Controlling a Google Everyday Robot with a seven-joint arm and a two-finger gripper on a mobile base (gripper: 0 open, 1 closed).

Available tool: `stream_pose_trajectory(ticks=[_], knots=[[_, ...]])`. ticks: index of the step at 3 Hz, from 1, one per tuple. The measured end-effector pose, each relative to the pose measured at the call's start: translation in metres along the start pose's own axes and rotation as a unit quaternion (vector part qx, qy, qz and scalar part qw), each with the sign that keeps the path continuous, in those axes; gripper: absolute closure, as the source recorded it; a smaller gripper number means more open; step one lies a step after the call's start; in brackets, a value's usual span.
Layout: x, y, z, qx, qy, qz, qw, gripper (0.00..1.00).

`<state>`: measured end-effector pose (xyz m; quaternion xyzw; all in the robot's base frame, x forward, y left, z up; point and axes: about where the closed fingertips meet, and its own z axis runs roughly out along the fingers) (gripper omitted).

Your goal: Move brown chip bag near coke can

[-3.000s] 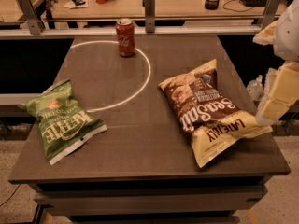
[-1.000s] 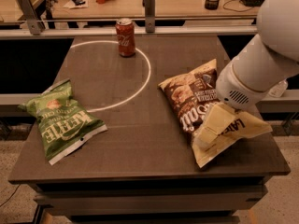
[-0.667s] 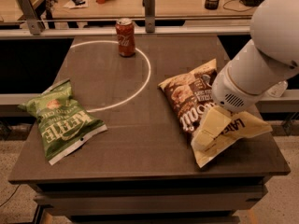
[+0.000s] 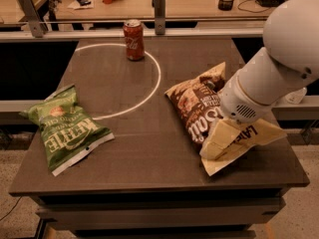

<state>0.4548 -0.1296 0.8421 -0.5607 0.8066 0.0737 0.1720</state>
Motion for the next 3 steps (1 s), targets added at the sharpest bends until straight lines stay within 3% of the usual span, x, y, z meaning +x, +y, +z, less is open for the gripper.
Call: stream_pose_trajectory(ticks=[2, 3], knots=[[-0.0013, -0.0002, -0.0034, -0.002, -0.004, 0.0, 1.0, 0.85], [-0.002, -0.0004, -0.0053, -0.002, -0.004, 0.0, 1.0, 1.0]])
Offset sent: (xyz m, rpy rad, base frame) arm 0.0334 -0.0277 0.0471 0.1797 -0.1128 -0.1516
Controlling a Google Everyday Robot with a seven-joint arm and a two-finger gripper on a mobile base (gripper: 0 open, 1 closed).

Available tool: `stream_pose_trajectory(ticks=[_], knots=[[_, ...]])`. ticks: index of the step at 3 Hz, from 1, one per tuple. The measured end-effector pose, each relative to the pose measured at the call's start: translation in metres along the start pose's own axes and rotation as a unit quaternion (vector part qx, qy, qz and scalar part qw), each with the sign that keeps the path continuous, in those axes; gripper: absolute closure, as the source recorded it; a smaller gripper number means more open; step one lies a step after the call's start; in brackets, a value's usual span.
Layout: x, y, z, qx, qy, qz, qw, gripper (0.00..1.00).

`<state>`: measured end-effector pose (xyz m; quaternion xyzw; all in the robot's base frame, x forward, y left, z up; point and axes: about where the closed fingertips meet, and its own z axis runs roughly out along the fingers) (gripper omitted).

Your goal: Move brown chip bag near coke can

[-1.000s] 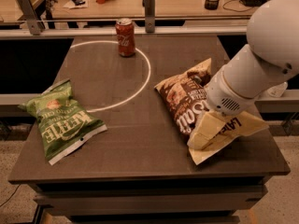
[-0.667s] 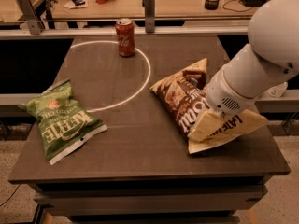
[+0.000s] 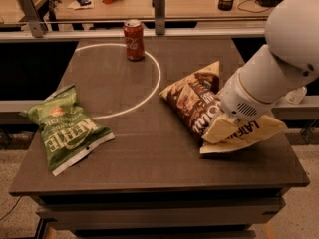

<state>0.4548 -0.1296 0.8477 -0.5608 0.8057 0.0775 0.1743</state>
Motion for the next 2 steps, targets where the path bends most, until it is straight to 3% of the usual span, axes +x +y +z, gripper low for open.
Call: stream_pose_trajectory(ticks=[1, 2], knots=[[-0.002, -0.027, -0.021, 0.04, -0.05, 0.044, 0.997, 1.0], [-0.005, -0.057, -0.052, 0.104, -0.128, 0.107, 0.9805, 1.0]])
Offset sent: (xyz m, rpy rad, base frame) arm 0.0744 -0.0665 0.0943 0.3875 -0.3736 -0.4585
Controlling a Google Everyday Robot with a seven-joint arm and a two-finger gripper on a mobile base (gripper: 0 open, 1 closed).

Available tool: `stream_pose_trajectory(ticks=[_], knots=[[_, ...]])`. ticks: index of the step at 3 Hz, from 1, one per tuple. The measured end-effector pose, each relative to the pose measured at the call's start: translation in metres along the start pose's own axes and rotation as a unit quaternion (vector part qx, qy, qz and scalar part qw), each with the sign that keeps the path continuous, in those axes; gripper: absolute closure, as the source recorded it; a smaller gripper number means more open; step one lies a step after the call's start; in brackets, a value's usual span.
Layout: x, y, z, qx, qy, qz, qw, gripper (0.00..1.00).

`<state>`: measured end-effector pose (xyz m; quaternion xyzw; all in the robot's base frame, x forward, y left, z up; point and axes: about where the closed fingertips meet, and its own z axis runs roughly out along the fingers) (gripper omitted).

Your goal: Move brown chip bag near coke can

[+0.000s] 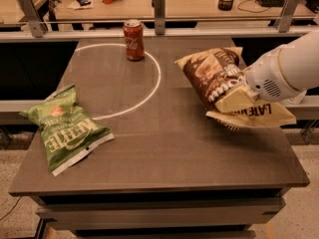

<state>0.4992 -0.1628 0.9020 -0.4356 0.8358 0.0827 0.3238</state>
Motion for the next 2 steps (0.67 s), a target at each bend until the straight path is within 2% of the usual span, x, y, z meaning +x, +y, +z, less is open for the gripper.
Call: stream_pose_trajectory(ticks=[1, 2], knots=[[-0.0147, -0.0266, -0.0179, 0.053, -0.079, 0.049, 0.9943, 1.0], [-0.0146, -0.0258, -0.018, 0.052, -0.078, 0.049, 0.9944, 1.0]])
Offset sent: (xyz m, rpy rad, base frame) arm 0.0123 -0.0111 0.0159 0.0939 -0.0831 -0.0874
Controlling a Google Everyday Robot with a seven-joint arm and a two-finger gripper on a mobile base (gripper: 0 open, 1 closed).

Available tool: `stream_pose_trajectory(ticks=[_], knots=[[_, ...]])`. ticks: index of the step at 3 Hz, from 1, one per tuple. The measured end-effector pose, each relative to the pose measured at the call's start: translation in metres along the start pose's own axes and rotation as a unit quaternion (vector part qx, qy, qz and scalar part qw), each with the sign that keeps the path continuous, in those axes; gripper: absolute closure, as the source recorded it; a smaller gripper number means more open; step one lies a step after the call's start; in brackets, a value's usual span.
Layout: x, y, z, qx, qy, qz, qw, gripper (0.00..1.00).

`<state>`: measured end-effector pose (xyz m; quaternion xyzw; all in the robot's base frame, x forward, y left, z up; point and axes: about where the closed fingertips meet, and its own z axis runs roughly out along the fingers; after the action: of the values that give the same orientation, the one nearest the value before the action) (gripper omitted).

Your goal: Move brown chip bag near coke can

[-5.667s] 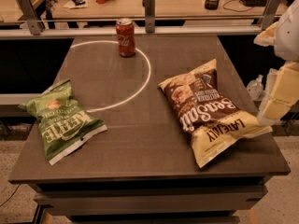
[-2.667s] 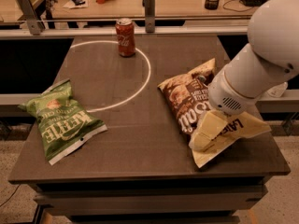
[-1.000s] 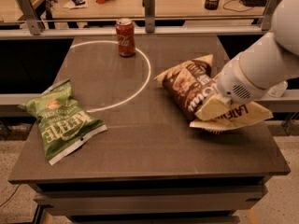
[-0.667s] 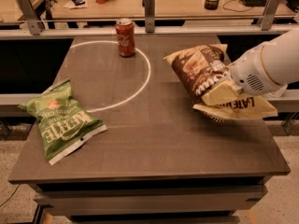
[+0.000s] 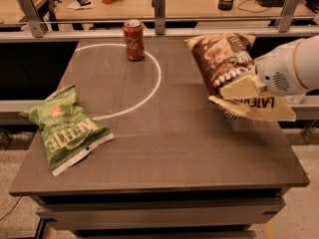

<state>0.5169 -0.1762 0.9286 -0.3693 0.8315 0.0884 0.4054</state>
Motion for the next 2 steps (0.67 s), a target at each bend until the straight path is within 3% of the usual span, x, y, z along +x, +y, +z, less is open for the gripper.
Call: stream_pose_trajectory(ticks=[2], knots=[[-0.021, -0.013, 0.034, 0.037, -0.025, 0.021, 0.9988, 1.0]])
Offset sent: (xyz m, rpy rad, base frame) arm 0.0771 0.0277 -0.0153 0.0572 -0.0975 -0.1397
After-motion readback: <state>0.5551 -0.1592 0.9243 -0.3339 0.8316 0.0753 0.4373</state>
